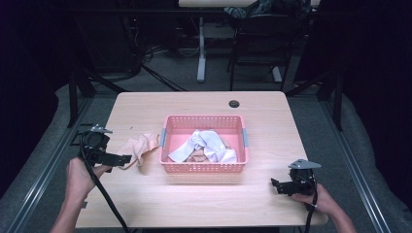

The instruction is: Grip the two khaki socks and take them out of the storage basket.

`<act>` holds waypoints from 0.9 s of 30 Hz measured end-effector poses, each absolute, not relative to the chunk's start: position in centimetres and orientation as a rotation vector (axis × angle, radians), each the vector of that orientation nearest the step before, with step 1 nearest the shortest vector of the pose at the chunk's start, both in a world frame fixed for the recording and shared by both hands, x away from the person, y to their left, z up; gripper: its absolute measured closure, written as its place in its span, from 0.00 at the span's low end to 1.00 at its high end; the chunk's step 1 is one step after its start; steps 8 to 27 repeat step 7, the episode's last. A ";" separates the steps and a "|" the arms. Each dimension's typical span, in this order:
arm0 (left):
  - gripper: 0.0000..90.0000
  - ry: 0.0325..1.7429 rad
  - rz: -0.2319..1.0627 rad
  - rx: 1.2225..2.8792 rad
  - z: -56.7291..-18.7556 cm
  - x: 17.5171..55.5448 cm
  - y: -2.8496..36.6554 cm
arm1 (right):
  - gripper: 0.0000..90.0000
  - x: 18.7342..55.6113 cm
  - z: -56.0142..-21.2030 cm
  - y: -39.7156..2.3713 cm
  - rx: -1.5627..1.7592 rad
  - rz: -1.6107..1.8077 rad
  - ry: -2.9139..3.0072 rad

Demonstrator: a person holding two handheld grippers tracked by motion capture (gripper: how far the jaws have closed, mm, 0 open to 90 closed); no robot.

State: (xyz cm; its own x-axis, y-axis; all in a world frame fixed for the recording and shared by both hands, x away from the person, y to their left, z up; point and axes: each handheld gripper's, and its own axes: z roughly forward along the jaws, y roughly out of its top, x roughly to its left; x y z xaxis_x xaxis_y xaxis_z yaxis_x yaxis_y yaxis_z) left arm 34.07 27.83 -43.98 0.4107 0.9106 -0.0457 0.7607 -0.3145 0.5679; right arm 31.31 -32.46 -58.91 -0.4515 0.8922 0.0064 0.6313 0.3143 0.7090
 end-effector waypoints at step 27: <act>0.00 1.433 0.397 2.140 -44.2 33.8 28.0 | 0.00 31.3 -58.9 -32.5 1.356 0.920 2.198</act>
